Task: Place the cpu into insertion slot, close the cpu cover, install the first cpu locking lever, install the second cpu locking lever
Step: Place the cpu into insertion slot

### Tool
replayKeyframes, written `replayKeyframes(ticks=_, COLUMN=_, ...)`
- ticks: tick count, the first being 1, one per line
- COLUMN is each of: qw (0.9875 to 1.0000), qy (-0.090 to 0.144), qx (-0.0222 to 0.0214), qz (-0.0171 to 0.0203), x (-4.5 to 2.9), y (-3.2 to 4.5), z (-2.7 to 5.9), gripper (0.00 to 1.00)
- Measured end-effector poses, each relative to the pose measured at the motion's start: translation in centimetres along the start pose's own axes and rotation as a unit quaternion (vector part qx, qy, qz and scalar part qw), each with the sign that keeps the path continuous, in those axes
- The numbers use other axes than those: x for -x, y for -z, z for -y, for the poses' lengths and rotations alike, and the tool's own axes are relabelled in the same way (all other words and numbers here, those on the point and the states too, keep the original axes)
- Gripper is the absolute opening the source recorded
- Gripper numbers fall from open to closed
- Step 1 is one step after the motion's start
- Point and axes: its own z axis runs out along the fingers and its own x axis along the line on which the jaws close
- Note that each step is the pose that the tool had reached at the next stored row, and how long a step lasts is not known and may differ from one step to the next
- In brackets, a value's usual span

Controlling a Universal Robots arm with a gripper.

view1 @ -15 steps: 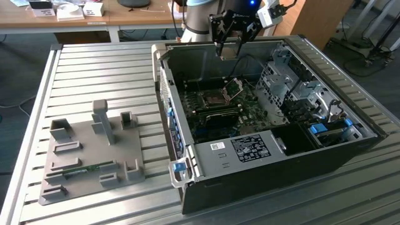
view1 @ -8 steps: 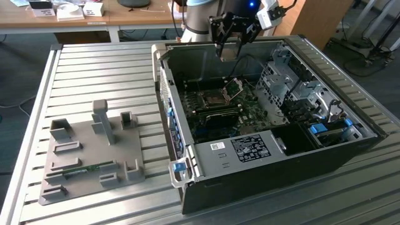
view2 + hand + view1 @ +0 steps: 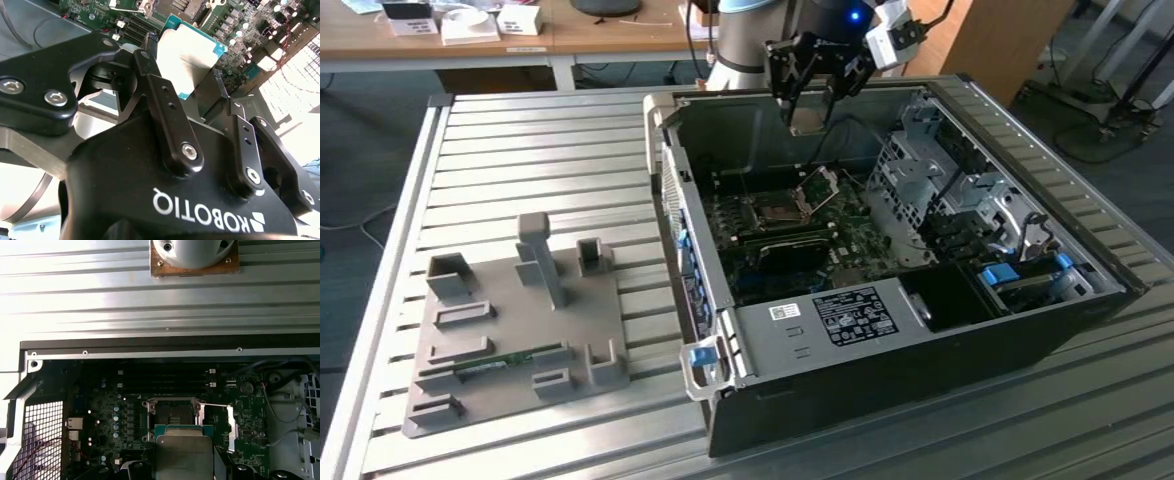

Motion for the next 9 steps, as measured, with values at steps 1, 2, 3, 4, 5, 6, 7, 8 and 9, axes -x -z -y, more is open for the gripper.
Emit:
replayKeyframes(ticks=1, qw=1.0, qy=0.0, qx=-0.0001, qz=0.0, x=0.0, y=-0.01, z=0.0, gripper=0.54)
replayKeyframes(ticks=2, qw=1.0, qy=0.0, qx=0.0001, qz=0.0, x=0.0, y=-0.05, z=0.01, gripper=0.54)
replayKeyframes(ticks=3, qw=1.0, qy=0.0, qx=0.0002, qz=0.0001, x=0.0, y=-0.11, z=0.02, gripper=0.54)
replayKeyframes(ticks=4, qw=1.0, qy=0.0, qx=0.0002, qz=0.0001, x=-0.01, y=-0.17, z=0.04, gripper=0.54)
replayKeyframes(ticks=5, qw=1.0, qy=0.0, qx=0.0002, qz=0.0001, x=-0.01, y=-0.25, z=0.05, gripper=0.54)
replayKeyframes(ticks=6, qw=1.0, qy=0.0, qx=0.0002, qz=0.0001, x=-0.01, y=-0.34, z=0.07, gripper=0.54)
replayKeyframes(ticks=7, qw=1.0, qy=0.0, qx=0.0001, qz=0.0001, x=-0.01, y=-0.42, z=0.08, gripper=0.54)
replayKeyframes(ticks=8, qw=1.0, qy=0.0, qx=0.0001, qz=0.0001, x=-0.01, y=-0.51, z=0.1, gripper=0.54)
replayKeyframes(ticks=9, qw=1.0, qy=0.0, qx=0.0001, qz=0.0001, x=-0.01, y=-0.59, z=0.11, gripper=0.54)
